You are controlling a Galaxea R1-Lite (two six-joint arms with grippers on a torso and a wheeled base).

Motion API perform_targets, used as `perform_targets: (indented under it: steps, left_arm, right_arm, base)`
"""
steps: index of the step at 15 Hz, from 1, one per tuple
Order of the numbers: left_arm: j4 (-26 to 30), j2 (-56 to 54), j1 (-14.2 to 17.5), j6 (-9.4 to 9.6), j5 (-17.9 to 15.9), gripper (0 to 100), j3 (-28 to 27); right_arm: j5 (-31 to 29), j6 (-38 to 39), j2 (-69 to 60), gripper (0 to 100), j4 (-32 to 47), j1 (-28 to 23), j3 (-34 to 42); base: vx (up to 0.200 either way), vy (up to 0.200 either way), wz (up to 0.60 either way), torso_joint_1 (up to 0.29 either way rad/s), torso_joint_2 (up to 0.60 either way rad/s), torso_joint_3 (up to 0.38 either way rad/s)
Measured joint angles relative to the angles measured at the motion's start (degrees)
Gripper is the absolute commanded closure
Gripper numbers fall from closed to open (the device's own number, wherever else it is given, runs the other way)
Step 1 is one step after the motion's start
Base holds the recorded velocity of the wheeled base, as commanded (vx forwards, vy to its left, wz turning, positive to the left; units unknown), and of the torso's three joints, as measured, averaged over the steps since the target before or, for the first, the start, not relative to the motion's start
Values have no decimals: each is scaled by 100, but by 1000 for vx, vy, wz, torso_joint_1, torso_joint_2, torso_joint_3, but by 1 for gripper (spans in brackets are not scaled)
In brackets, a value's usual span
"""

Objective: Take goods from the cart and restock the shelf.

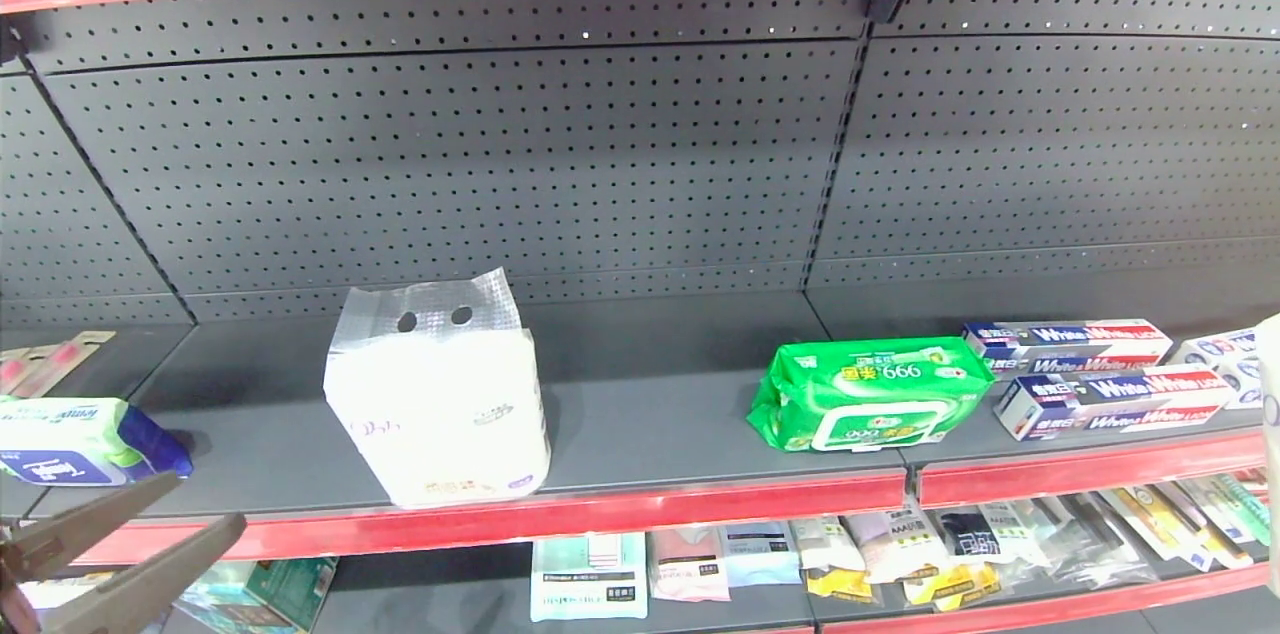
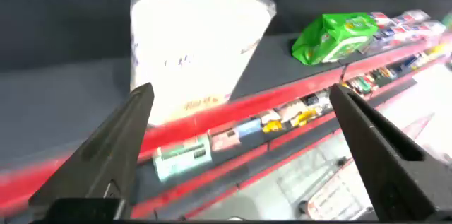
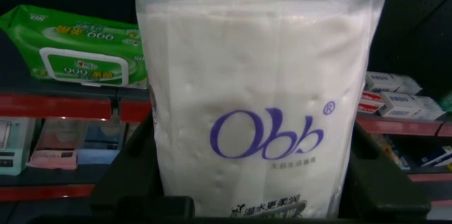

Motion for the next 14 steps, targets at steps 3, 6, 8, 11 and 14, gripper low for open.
perform_targets:
  steps: [3,6,8,11,14]
  left_arm:
    - [1026,-861,63,-11,1509,0,-354]
    - [1426,-1712,-304,-107,736,0,-480]
    - [2118,-2366,-892,-146,386,0,-621]
    - [2619,-2809,-766,2,862,0,-706]
    - [2976,-3287,-466,224,1079,0,-518]
  right_arm:
    - [78,-1,-5,100,-2,7,15]
    - [108,0,4,100,0,10,4]
    - [224,0,22,100,-2,10,4]
    - [243,-1,30,100,-9,10,-2]
    - [480,-1,26,100,-9,10,30]
  base:
    - [0,0,0,0,0,0]
    - [0,0,0,0,0,0]
    - [0,0,0,0,0,0]
    - [0,0,0,0,0,0]
    - [0,0,0,0,0,0]
